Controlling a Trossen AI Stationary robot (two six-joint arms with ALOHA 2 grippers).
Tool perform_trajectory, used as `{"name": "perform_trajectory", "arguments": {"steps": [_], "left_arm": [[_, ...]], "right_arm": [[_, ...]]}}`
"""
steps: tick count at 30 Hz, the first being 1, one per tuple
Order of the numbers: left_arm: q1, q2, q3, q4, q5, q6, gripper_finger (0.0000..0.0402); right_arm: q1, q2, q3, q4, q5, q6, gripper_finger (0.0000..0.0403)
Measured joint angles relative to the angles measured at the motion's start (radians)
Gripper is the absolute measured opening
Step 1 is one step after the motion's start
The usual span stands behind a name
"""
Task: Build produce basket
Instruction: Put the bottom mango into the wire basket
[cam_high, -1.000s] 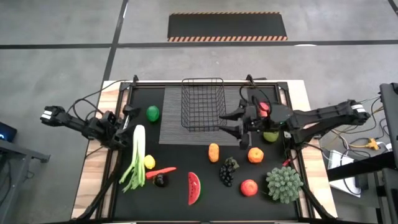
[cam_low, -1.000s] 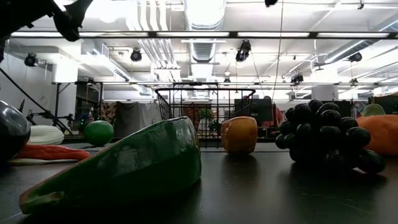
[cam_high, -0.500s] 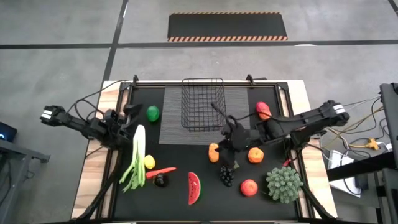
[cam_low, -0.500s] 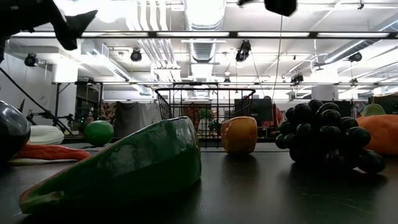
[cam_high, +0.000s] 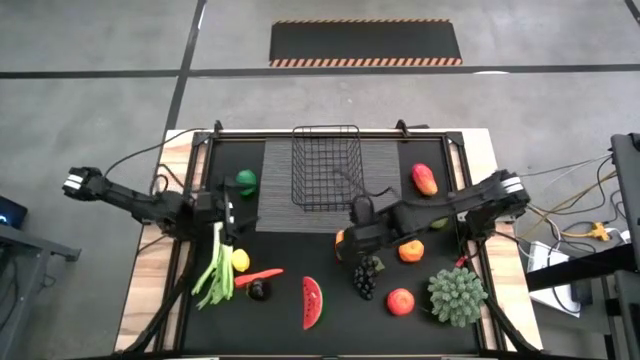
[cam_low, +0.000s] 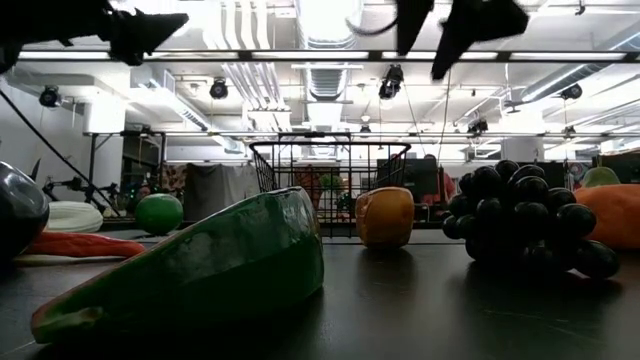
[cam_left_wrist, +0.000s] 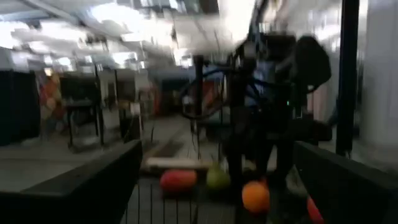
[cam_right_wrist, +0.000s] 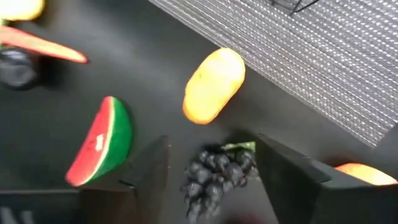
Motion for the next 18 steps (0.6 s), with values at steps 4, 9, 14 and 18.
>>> {"name": "perform_trajectory", "arguments": {"steps": [4,9,14,18], "left_arm": [[-0.003,0.037,0.056,-0.039,0.013,-0.002,0.0400],[-0.004,0.072,0.077,-0.021,0.048,-0.026,0.0400],[-0.004,0.081,0.069,0.042,0.048,-0.026,0.0400],[-0.004,0.076,0.067,0.046,0.048,-0.026,0.0400]], "right_arm": [[0.000,0.074,0.023,0.000,0.000,0.021,0.0289],[0.000,0.172,0.036,-0.004,0.030,0.047,0.0343],[-0.016,0.247,0.047,0.009,0.074,0.047,0.0363],[-0.029,0.307,0.046,0.014,0.090,0.046,0.0364]]}}
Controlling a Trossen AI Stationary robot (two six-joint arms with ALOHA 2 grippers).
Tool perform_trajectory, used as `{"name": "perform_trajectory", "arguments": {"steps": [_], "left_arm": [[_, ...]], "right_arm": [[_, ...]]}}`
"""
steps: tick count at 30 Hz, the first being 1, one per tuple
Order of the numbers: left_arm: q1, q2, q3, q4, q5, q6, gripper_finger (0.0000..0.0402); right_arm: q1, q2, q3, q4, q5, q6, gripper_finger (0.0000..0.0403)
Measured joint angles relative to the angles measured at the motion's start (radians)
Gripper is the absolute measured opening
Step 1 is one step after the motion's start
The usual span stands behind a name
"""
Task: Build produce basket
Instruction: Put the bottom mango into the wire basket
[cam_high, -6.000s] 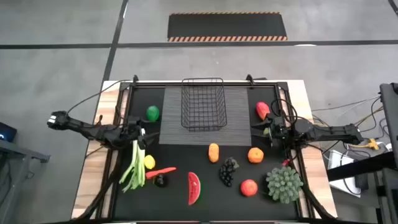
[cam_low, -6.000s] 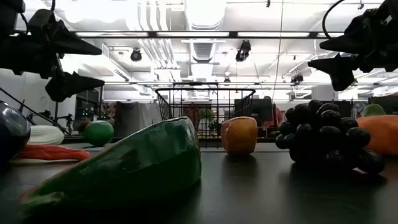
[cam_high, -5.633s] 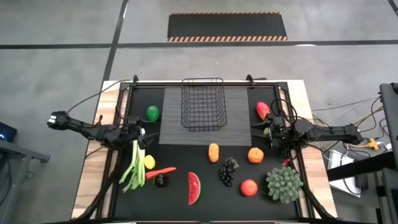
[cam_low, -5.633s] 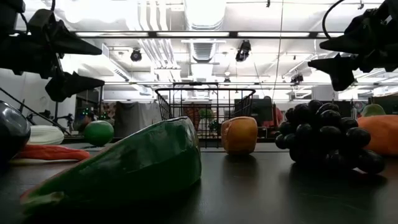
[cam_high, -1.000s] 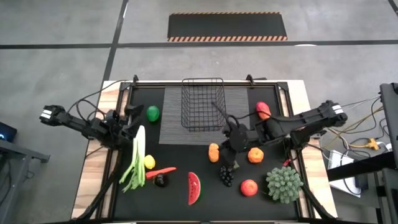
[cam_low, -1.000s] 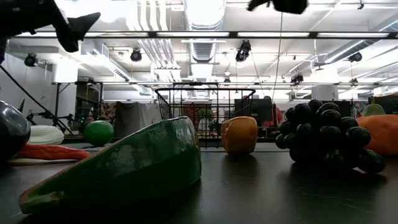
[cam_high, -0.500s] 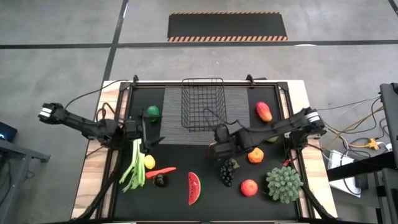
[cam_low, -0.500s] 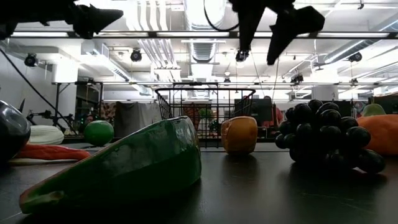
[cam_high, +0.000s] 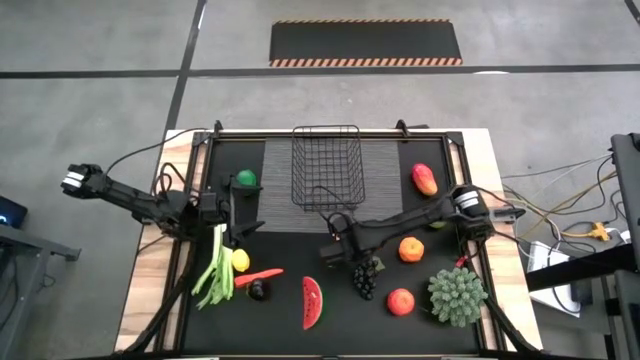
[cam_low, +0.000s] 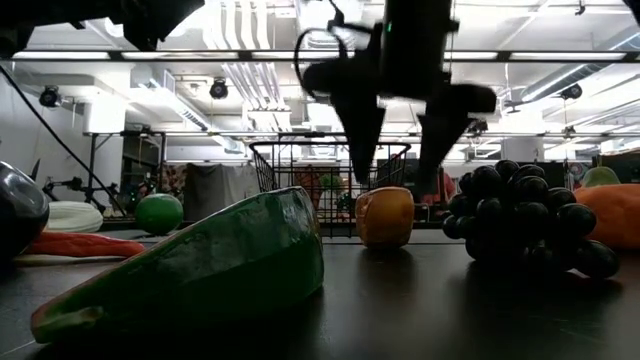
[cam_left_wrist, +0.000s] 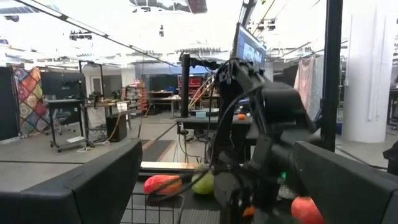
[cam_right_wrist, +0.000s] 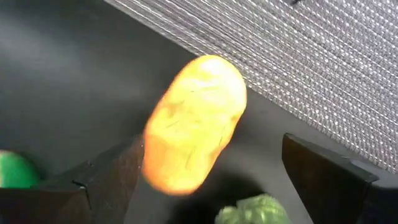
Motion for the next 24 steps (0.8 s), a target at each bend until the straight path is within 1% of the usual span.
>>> {"name": "perform_trajectory", "arguments": {"steps": [7,9,11,14,21,24], "left_arm": [[0.000,-0.003,0.000,0.001,-0.001,0.000,0.0400],[0.000,-0.004,0.000,0.000,-0.001,0.000,0.0400],[0.000,-0.001,0.000,0.001,-0.002,0.000,0.0400],[0.000,0.000,0.000,0.001,-0.002,0.000,0.0400],[0.000,0.007,0.000,0.005,-0.003,0.000,0.0400],[0.000,0.010,0.000,0.005,-0.003,0.000,0.0400]], "right_arm": [[-0.007,0.066,0.000,0.042,0.012,-0.010,0.0364],[-0.007,0.069,0.000,0.061,0.020,-0.012,0.0363],[-0.007,0.066,0.000,0.063,0.026,-0.009,0.0355],[-0.008,0.066,0.000,0.063,0.029,0.002,0.0322],[-0.013,0.064,0.000,0.078,0.026,-0.009,0.0206],[-0.013,0.041,0.000,0.082,0.010,-0.048,0.0177]]}}
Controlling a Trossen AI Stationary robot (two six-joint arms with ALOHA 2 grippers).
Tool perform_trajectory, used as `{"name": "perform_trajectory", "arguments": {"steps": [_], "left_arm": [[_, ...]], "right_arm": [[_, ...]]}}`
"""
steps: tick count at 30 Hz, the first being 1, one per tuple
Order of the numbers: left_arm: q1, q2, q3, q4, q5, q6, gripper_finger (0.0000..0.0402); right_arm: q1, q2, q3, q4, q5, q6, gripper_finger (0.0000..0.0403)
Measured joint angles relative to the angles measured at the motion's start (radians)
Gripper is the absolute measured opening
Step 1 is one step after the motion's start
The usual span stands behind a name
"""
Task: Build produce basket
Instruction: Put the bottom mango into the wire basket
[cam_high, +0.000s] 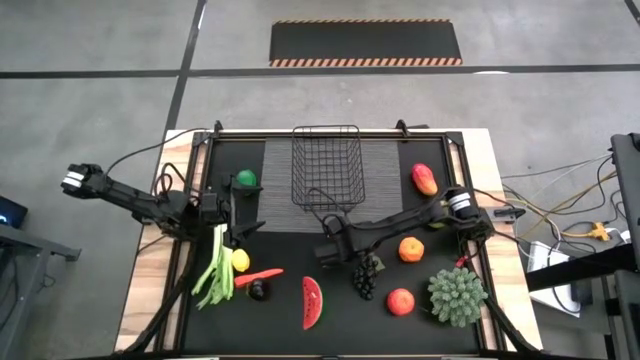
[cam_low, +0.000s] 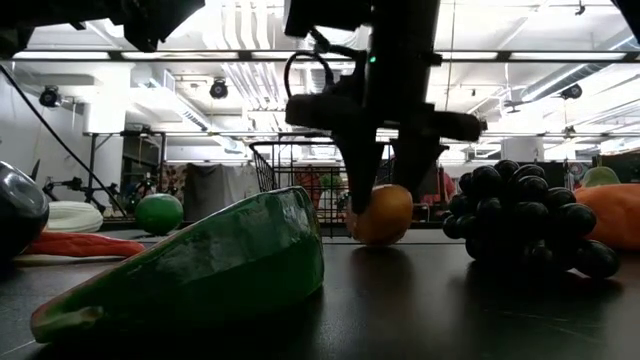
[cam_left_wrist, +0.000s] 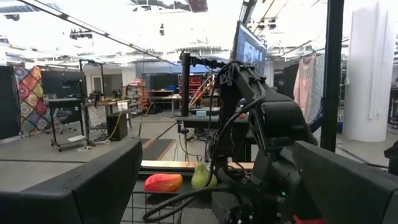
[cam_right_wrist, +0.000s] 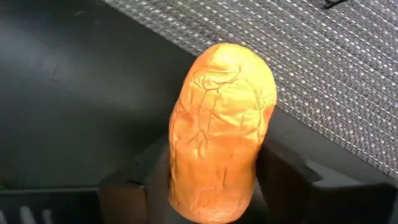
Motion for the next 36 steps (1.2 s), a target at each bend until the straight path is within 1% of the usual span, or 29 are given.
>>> {"name": "perform_trajectory", "arguments": {"steps": [3,6,9,12,16,20,23,25,28,31,36], "left_arm": [[0.000,0.000,0.000,-0.001,0.000,0.000,0.0400],[0.000,0.000,0.000,0.009,0.000,0.000,0.0400],[0.000,0.002,0.000,0.021,0.000,0.000,0.0400],[0.000,0.006,0.000,0.026,0.000,0.000,0.0400],[0.000,0.017,0.000,0.061,0.000,-0.001,0.0400],[0.001,0.031,0.000,0.096,0.000,0.000,0.0400],[0.001,0.033,0.003,0.105,0.000,0.000,0.0400],[0.001,0.037,0.005,0.129,0.000,0.000,0.0400],[0.001,0.038,-0.001,0.153,0.000,0.000,0.0400],[0.000,0.039,0.000,0.150,0.000,0.000,0.0400],[0.001,0.038,0.000,0.150,-0.002,0.000,0.0400]], "right_arm": [[0.000,-0.052,0.013,0.001,-0.018,-0.102,0.0171],[0.000,-0.118,0.041,0.016,-0.018,-0.252,0.0181],[-0.006,-0.182,0.078,0.053,-0.009,-0.353,0.0185],[-0.040,-0.229,0.114,0.114,-0.006,-0.458,0.0184],[-0.112,-0.244,0.178,0.162,-0.009,-0.654,0.0182],[-0.203,-0.211,0.263,0.126,-0.059,-0.911,0.0182],[-0.280,-0.175,0.316,0.095,-0.062,-1.100,0.0181],[-0.339,-0.151,0.337,0.088,-0.063,-1.179,0.0181],[-0.429,-0.118,0.344,0.100,-0.062,-1.240,0.0181],[-0.511,-0.077,0.337,0.110,-0.063,-1.258,0.0181],[-0.596,0.013,0.333,0.147,-0.092,-1.264,0.0180]]}}
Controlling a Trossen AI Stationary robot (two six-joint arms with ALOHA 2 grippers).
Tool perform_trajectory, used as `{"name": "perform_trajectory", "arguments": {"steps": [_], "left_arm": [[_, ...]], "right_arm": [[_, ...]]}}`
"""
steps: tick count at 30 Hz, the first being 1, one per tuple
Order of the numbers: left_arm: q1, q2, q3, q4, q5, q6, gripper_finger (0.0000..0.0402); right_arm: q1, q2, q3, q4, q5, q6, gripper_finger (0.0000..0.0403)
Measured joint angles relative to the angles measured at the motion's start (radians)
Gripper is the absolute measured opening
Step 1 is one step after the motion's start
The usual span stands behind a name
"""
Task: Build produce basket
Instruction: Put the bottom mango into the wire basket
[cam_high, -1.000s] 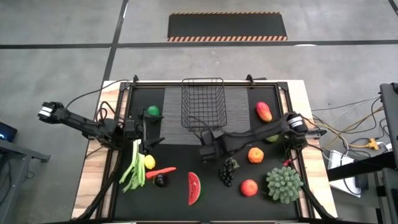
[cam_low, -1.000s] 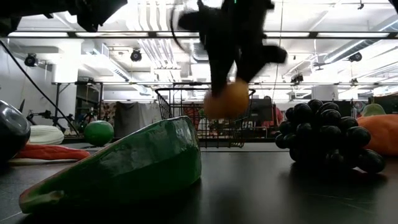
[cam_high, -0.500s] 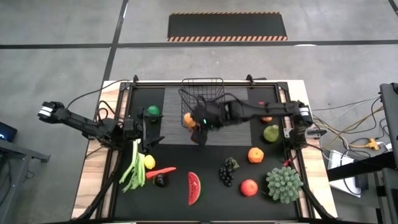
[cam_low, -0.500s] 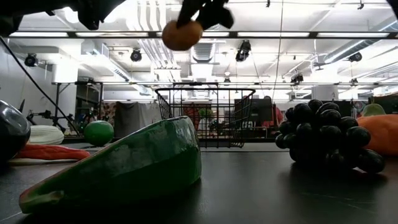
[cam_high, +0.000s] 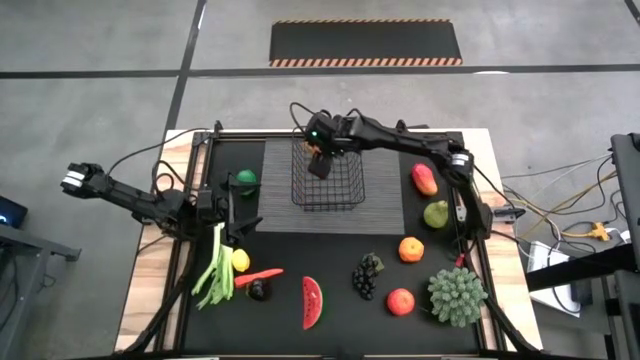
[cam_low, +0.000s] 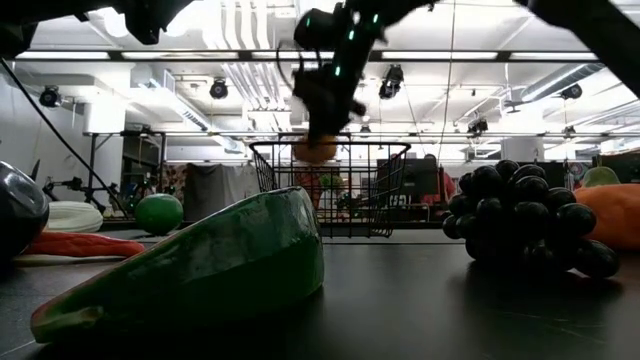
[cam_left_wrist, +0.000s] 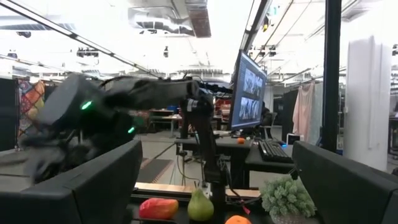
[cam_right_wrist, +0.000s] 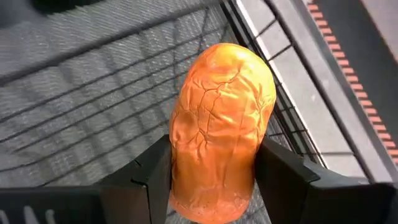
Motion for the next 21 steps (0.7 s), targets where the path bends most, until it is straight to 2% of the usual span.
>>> {"name": "perform_trajectory", "arguments": {"steps": [4,15,21], "left_arm": [[0.000,0.000,0.000,0.000,-0.001,0.000,0.0400],[0.000,0.000,0.000,-0.002,-0.002,0.000,0.0400],[0.000,0.000,0.000,-0.002,-0.002,0.000,0.0400]], "right_arm": [[-0.030,0.067,0.000,0.053,-0.089,-0.009,0.0180],[-0.040,0.209,0.111,0.040,-0.075,0.027,0.0181],[-0.042,0.240,0.165,0.029,-0.074,0.047,0.0216]]}}
